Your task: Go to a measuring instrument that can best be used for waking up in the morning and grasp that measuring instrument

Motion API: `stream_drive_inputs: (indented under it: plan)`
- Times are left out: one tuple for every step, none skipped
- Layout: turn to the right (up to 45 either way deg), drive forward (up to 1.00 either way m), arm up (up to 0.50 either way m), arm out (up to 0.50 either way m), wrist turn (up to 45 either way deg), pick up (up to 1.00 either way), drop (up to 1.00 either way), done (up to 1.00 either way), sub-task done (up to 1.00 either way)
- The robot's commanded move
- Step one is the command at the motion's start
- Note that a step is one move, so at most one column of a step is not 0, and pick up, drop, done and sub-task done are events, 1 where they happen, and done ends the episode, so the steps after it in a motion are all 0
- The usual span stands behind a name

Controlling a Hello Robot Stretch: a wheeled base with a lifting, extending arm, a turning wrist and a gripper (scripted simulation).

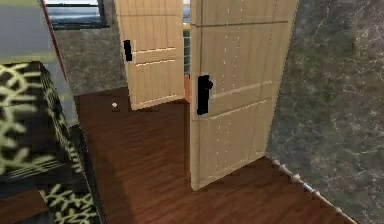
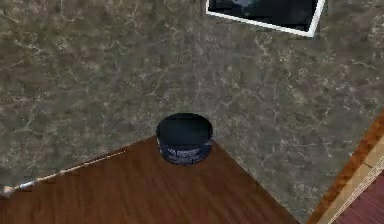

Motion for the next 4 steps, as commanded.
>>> stream_drive_inputs:
  plan:
    - [0.0,0.35,0.00,0.00,0.0,0.00,0.00,0.00,0.00]
    - [-15.0,0.00,0.00,0.00,0.0,0.00,0.00,0.00,0.00]
    - [0.0,1.00,0.00,0.00,0.0,0.00,0.00,0.00,0.00]
    - [-9.0,0.00,0.00,0.00,0.0,0.00,0.00,0.00,0.00]
